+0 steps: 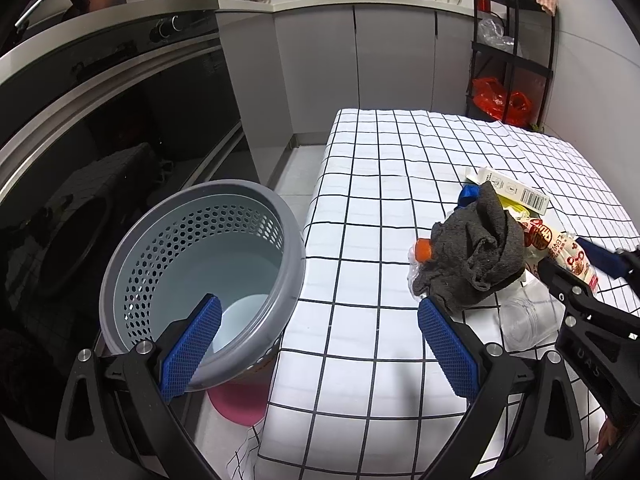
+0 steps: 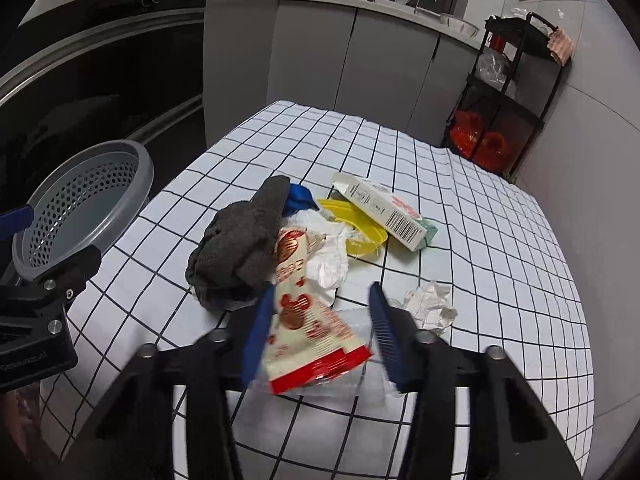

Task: Collect trash
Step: 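Grasp the red-and-white snack wrapper with the right tool while the left tool approaches the grey cloth, then grasp and lift the grey cloth with the left tool while the right tool holds the wrapper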

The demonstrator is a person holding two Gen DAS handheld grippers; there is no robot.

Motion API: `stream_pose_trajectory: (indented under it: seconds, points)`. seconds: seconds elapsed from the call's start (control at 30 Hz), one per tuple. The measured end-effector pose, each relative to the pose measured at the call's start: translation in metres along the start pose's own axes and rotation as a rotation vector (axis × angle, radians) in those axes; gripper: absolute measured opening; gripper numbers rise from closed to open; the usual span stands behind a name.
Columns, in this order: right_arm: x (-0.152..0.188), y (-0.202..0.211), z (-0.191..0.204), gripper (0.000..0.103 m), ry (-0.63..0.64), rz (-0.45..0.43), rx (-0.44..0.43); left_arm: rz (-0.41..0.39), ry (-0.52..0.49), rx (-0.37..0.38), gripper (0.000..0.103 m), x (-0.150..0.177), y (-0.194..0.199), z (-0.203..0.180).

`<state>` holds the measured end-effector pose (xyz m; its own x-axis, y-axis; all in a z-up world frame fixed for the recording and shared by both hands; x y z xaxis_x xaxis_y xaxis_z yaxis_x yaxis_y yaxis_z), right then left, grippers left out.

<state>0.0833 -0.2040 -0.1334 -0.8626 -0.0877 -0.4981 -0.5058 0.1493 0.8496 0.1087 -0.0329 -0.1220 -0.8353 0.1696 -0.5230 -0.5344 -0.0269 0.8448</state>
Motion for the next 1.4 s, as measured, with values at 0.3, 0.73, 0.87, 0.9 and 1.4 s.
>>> stream_pose_trajectory:
  seconds: [0.3, 0.73, 0.87, 0.9, 1.4]
  points:
    - [-0.003, 0.023, -0.003, 0.023, -0.046, -0.054, -0.098, -0.01, -0.015, 0.035, 0.096, -0.003, -0.001, -0.015]
    - [-0.002, 0.053, -0.037, 0.02, -0.199, -0.115, -0.234, -0.01, -0.071, 0.167, 0.096, -0.009, -0.009, -0.068]
    - [-0.003, 0.059, -0.048, 0.02, -0.228, -0.128, -0.239, 0.013, -0.081, 0.187, 0.096, -0.013, -0.02, -0.083]
    - [-0.003, 0.059, -0.05, 0.02, -0.237, -0.128, -0.248, 0.021, -0.087, 0.192, 0.096, -0.014, -0.024, -0.088]
    - [-0.002, 0.06, -0.055, 0.02, -0.258, -0.122, -0.28, 0.092, -0.15, 0.271, 0.07, -0.017, -0.054, -0.135]
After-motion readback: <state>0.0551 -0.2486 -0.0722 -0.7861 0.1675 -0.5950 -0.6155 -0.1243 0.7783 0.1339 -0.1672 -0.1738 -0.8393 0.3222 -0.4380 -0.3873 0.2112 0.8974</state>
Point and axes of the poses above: each gripper's, at about its wrist camera, not at the fingertips, and y roughly against the way its jaws point, z to its left, x to its underside, the point moved 10 cm from there along -y, roughly the way its jaws point, and after that the axes turned 12 degrees about z, right-handed, at the moved point
